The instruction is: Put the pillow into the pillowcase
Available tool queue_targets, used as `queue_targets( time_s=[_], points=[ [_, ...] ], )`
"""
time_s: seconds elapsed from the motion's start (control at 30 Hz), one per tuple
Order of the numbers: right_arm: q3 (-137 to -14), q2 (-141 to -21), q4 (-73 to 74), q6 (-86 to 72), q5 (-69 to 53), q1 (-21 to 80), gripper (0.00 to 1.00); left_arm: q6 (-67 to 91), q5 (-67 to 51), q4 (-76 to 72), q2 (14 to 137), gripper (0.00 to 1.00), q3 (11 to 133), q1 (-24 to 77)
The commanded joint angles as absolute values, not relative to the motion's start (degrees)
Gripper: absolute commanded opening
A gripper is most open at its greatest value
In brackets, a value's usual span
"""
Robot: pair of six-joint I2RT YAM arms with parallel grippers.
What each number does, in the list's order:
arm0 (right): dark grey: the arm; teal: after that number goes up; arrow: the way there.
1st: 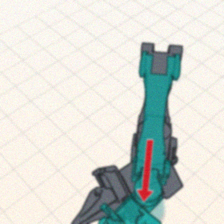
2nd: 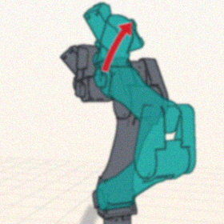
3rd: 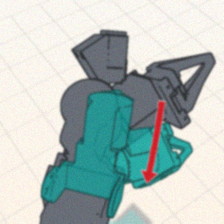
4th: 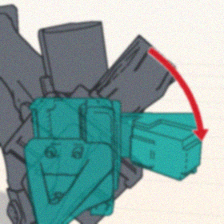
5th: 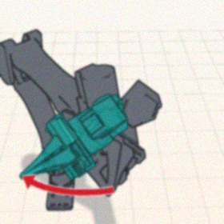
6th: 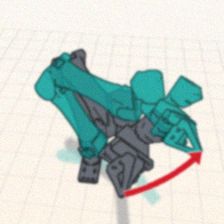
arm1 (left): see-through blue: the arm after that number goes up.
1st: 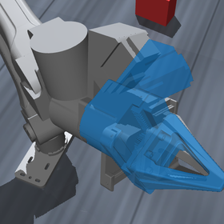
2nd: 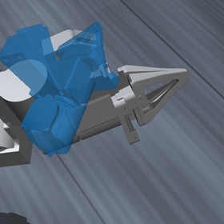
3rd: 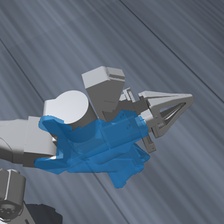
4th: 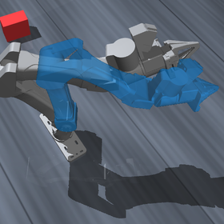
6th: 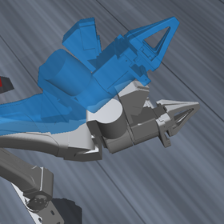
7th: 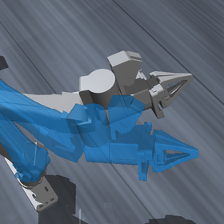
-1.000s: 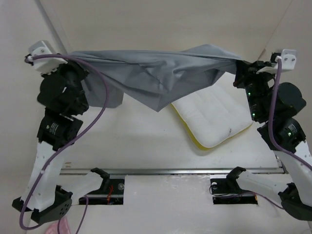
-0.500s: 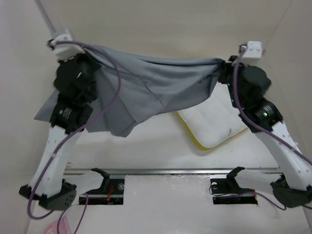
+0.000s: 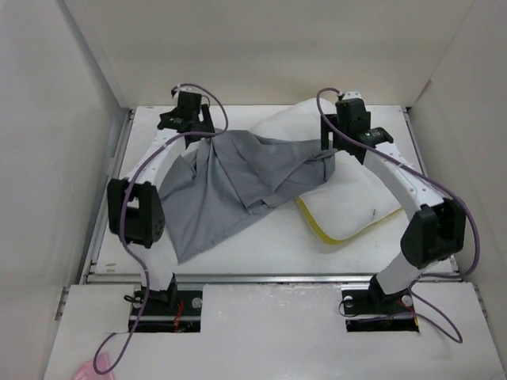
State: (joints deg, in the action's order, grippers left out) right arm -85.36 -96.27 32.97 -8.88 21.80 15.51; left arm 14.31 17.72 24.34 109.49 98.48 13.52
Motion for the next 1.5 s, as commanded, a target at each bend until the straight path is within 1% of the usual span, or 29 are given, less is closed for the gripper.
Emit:
queue_targets(
  time_s=[0.0,0.03,0.07,0.1,0.13,0.17,0.2,0.23,0.27,0.3,0.37,0.5,0.63,0.7,0.93,0.97,1.0,1.03,1.07,1.1,1.13,1.17,1.23,1.27,1.37,1.4,1.47],
  points=[
    [-83.6,-85.8,24.4,0.7,20.4,22.9,0.96,24.6,17.0,21.8,91.3,1.0,89.5,13.0],
    [-81.8,-85.0,23.1,3.0,20.4,25.6,0.96,27.1,17.0,21.2,86.1,1.0,85.4,12.5],
    [-78.3,-84.5,21.9,4.8,21.5,31.4,0.96,29.4,16.4,20.7,83.8,1.0,77.8,12.0],
    [-77.1,-84.5,20.2,6.7,20.4,34.2,0.96,32.9,15.8,20.7,81.8,1.0,74.5,12.0],
    [-76.4,-85.1,20.2,9.0,18.6,36.6,0.95,34.9,15.8,21.2,77.9,1.0,71.5,12.0],
    [-76.4,-85.9,19.5,9.1,13.9,39.3,0.93,36.3,15.1,22.5,76.1,1.0,68.7,12.0],
    [-76.4,-87.2,19.5,7.9,10.2,40.1,0.91,37.6,15.1,23.0,74.2,1.0,62.5,12.0],
    [-76.4,-90.0,19.5,7.0,6.4,40.6,0.89,40.7,15.1,23.0,72.4,1.0,59.0,12.7],
    [-76.4,-92.9,18.7,6.2,2.2,42.0,0.85,41.7,13.8,22.1,68.5,1.0,52.3,13.8],
    [-77.0,-92.9,18.7,6.2,0.5,42.7,0.83,42.6,13.8,21.5,66.9,1.0,49.2,13.8],
    [-77.5,-97.4,17.7,6.2,-0.4,45.4,0.8,45.7,11.7,21.4,63.7,1.0,42.8,14.6],
    [-83.2,-104.9,18.4,6.7,0.2,48.2,0.79,47.6,9.3,21.4,60.5,1.0,37.5,15.1],
    [-87.0,-112.0,16.7,6.7,0.2,48.3,0.79,48.2,7.2,20.1,60.5,1.0,32.3,15.1],
    [-89.7,-115.6,17.8,6.7,0.2,48.3,0.79,48.7,5.6,18.6,62.0,1.0,31.6,15.8],
    [-89.7,-120.0,17.3,5.1,3.7,48.3,0.79,48.7,6.3,16.5,71.7,1.0,33.2,18.2],
    [-89.2,-120.0,17.3,4.5,4.2,48.3,0.78,48.7,6.3,16.5,73.7,0.97,34.0,18.7],
    [-89.2,-120.0,17.3,4.5,5.4,48.3,0.73,48.7,6.9,16.5,74.7,0.94,34.6,18.7],
    [-88.6,-120.0,17.3,4.5,6.1,48.3,0.66,48.7,7.6,16.5,76.8,0.81,34.6,18.7],
    [-88.6,-120.0,17.3,4.5,6.2,48.3,0.6,48.7,8.2,16.5,78.1,0.69,35.3,18.7],
    [-88.6,-120.0,17.3,3.9,7.3,48.3,0.49,48.7,8.7,17.7,79.5,0.52,36.9,18.7],
    [-88.6,-120.0,17.3,3.9,8.0,48.3,0.31,48.7,10.1,18.4,82.3,0.18,38.0,19.2],
    [-88.6,-120.0,17.8,3.1,8.8,48.3,0.21,48.7,11.2,19.2,83.7,0.0,39.0,19.2],
    [-90.2,-118.7,19.0,3.1,11.0,48.3,0.08,49.5,14.4,21.8,85.4,0.0,41.9,19.2],
    [-90.7,-116.8,19.0,3.1,11.6,48.3,0.01,50.4,19.4,23.1,86.0,0.0,42.7,19.2],
    [-93.8,-113.3,22.4,2.5,13.1,47.6,0.0,56.1,28.7,30.4,86.0,0.0,46.9,19.2],
    [-94.6,-110.6,23.1,2.5,13.1,46.9,0.0,57.4,35.0,32.3,86.0,0.0,48.2,19.2],
    [-96.8,-108.0,23.6,1.3,10.4,44.1,0.0,57.9,38.0,34.4,86.0,0.0,51.7,16.3]
  ],
)
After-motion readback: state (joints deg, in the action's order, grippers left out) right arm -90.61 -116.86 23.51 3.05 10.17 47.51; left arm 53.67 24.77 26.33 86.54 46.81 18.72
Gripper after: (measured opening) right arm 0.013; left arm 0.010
